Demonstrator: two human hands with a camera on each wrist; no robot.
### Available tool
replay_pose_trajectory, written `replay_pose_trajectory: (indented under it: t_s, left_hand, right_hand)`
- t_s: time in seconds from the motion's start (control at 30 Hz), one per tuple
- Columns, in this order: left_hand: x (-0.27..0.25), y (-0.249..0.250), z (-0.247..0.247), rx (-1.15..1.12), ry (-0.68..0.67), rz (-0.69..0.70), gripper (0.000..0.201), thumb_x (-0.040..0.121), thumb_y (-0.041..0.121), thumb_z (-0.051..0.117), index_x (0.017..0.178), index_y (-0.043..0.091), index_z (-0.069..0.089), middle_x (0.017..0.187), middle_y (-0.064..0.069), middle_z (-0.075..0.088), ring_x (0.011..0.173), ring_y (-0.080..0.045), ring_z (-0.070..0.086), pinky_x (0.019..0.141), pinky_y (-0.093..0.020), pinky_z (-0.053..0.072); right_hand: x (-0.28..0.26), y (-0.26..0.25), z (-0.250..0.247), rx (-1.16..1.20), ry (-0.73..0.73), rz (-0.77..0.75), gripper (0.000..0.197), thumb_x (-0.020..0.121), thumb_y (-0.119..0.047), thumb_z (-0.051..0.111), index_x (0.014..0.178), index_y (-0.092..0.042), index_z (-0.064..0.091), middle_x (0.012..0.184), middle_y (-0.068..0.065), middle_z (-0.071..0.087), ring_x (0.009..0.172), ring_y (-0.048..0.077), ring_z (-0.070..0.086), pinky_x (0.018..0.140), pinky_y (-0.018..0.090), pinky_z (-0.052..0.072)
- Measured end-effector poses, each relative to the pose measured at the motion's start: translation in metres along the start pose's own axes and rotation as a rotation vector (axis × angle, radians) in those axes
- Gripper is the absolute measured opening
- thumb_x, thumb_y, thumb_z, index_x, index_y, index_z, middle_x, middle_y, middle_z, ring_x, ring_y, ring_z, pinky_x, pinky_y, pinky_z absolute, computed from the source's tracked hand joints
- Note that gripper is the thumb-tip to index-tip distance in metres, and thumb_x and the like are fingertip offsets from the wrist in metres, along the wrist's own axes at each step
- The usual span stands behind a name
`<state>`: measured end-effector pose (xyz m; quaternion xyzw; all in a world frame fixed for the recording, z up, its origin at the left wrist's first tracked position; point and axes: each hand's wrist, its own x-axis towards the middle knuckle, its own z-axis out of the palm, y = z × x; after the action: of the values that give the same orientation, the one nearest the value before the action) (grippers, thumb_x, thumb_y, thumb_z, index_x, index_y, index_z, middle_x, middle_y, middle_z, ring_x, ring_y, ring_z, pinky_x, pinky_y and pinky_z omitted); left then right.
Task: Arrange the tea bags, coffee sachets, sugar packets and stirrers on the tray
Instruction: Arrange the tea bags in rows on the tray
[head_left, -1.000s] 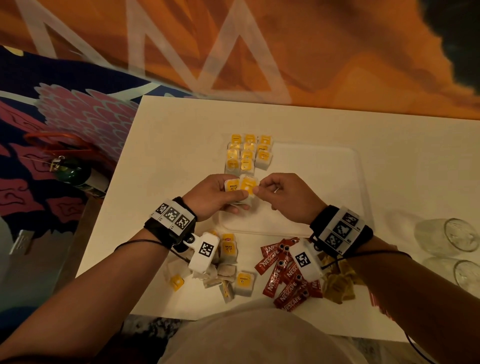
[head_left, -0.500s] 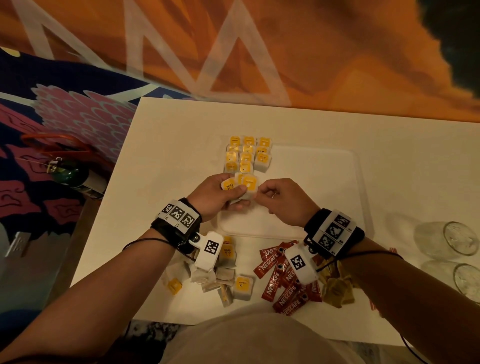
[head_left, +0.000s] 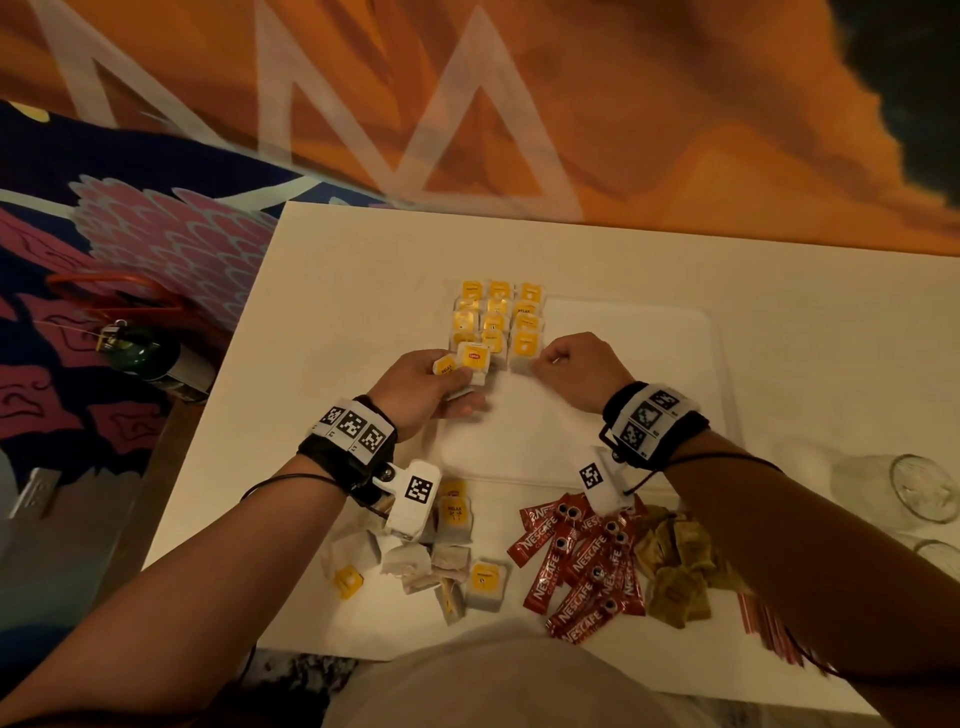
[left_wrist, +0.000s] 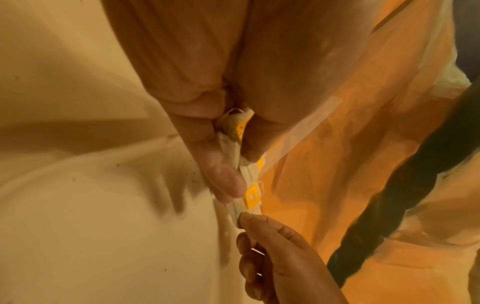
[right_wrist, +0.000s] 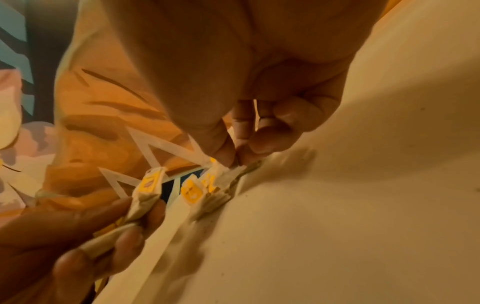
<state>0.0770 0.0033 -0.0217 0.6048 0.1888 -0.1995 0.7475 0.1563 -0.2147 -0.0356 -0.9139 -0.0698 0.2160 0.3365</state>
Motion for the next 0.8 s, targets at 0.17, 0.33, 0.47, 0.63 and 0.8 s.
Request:
replay_pose_trajectory:
  t_s: [0.17, 0.33, 0.47, 0.63, 0.8]
  left_hand:
    - [0.003, 0.0, 0.0, 0.041, -0.005, -0.002, 0.013, 0.1, 0.007, 0.055, 0.107, 0.006, 0.066, 0.099, -0.012, 0.071, 0.084, -0.022, 0.075, 0.065, -0.022, 0.058]
    - [0.004, -0.002, -0.001, 0.069, -0.002, 0.005, 0.019, 0.099, 0.009, 0.058, 0.115, 0.002, 0.065, 0.105, -0.017, 0.072, 0.098, -0.033, 0.073, 0.066, -0.023, 0.059]
    - [0.005, -0.005, -0.003, 0.096, 0.008, 0.011, 0.012, 0.099, 0.011, 0.059, 0.105, 0.005, 0.067, 0.103, -0.02, 0.071, 0.1, -0.036, 0.072, 0.064, -0.023, 0.058]
    - [0.006, -0.007, -0.004, 0.133, 0.02, 0.015, 0.02, 0.098, 0.014, 0.061, 0.112, 0.002, 0.066, 0.105, -0.021, 0.072, 0.092, -0.029, 0.074, 0.061, -0.021, 0.056]
    - [0.007, -0.008, -0.003, 0.129, 0.031, 0.024, 0.012, 0.096, 0.014, 0.063, 0.104, 0.007, 0.069, 0.093, -0.015, 0.072, 0.074, -0.017, 0.072, 0.057, -0.02, 0.053]
  right_hand:
    - [0.012, -0.002, 0.006, -0.034, -0.014, 0.057, 0.028, 0.09, -0.033, 0.067, 0.079, -0.007, 0.073, 0.078, 0.007, 0.071, 0.073, 0.018, 0.062, 0.068, 0.03, 0.05]
    - [0.017, -0.002, 0.007, -0.056, -0.029, 0.085, 0.041, 0.089, -0.03, 0.067, 0.052, -0.018, 0.053, 0.056, -0.004, 0.052, 0.058, 0.016, 0.051, 0.059, 0.026, 0.04]
    - [0.018, -0.004, 0.006, -0.062, -0.034, 0.082, 0.04, 0.089, -0.03, 0.067, 0.054, -0.018, 0.054, 0.057, -0.002, 0.053, 0.058, 0.016, 0.051, 0.059, 0.028, 0.043]
    - [0.018, -0.005, 0.005, -0.059, 0.019, 0.091, 0.028, 0.089, -0.039, 0.069, 0.079, -0.012, 0.068, 0.079, 0.004, 0.067, 0.077, 0.02, 0.062, 0.073, 0.035, 0.051]
    - [0.007, -0.013, 0.004, -0.015, 0.045, 0.02, 0.023, 0.091, -0.04, 0.067, 0.084, -0.018, 0.064, 0.08, -0.01, 0.059, 0.077, 0.012, 0.057, 0.066, 0.027, 0.04]
